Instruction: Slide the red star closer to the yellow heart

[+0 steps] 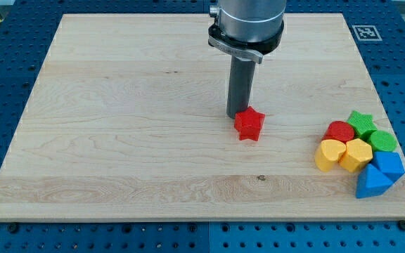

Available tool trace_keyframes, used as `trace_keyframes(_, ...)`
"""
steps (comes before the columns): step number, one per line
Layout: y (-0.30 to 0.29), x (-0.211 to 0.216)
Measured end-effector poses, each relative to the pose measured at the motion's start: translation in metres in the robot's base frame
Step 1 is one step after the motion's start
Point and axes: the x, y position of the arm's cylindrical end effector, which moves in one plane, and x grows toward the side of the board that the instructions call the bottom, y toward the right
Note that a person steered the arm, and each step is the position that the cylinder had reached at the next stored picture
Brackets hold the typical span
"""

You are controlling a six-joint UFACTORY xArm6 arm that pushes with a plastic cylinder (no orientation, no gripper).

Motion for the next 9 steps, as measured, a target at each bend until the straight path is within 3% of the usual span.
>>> trace_keyframes(2, 0.010, 0.003)
trace_keyframes(4, -0.073, -0.001)
trace_keyframes(5, -0.083, 0.006)
trace_keyframes(9, 0.013, 0.019)
